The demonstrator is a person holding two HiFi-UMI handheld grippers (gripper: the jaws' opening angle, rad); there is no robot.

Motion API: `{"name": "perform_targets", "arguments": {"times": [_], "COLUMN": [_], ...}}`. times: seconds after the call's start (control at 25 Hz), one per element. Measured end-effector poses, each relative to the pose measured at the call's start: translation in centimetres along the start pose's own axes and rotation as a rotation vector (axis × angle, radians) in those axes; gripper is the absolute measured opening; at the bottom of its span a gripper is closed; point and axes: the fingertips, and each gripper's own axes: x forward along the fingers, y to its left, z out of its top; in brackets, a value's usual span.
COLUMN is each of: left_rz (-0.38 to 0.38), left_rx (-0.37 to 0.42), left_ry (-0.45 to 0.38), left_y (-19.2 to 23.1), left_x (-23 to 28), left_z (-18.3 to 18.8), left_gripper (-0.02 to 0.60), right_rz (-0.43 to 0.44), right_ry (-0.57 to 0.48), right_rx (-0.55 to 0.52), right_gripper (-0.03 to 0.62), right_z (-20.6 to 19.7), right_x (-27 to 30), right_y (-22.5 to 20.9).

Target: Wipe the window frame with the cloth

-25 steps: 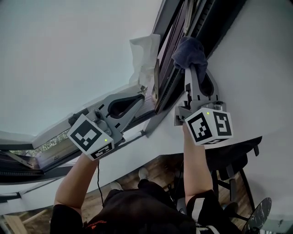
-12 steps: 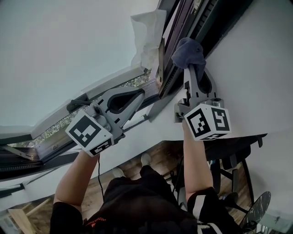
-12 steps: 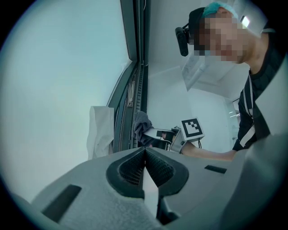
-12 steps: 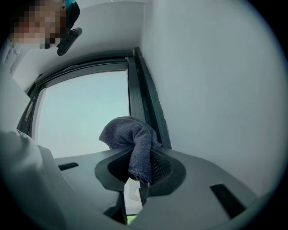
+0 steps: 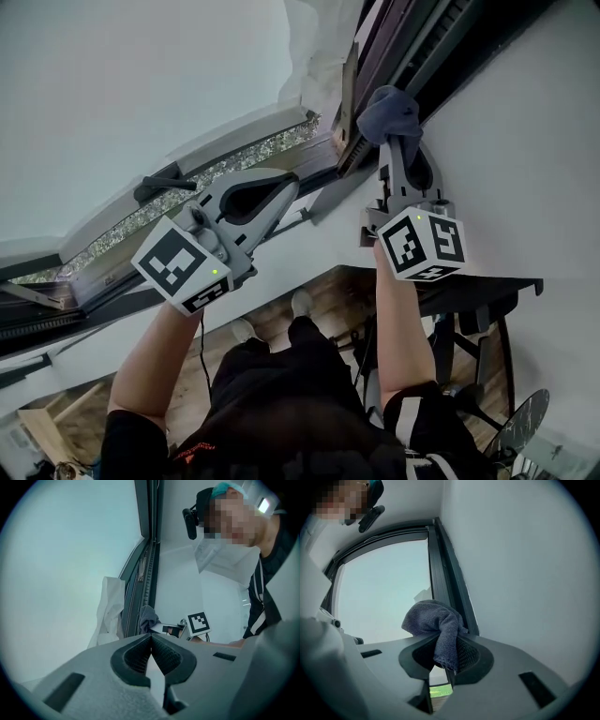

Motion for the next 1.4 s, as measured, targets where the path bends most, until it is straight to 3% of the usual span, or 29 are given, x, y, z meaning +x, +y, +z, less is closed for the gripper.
{"name": "perform_targets", "arguments": {"times": [0.8,1.4], "left_rz": [0.014,0.027], "left_rx": [-0.115,-0.163], "left_ry": [0.098,0.132], "left_y": [1.0,1.4], "left_x": [0.6,0.2], "left_z": [-8.4,-11.5], "left_gripper": [0.018,0.018], "right_rz": [-0.065,-0.095], "right_ry": [0.234,0.373], "right_rx": [0.05,0.042], "right_gripper": [0.064,0.064], "right_z": [-15.1,-22.8], "right_x": [-1.1,-1.9], "right_y": [-3.3,-4.9]}}
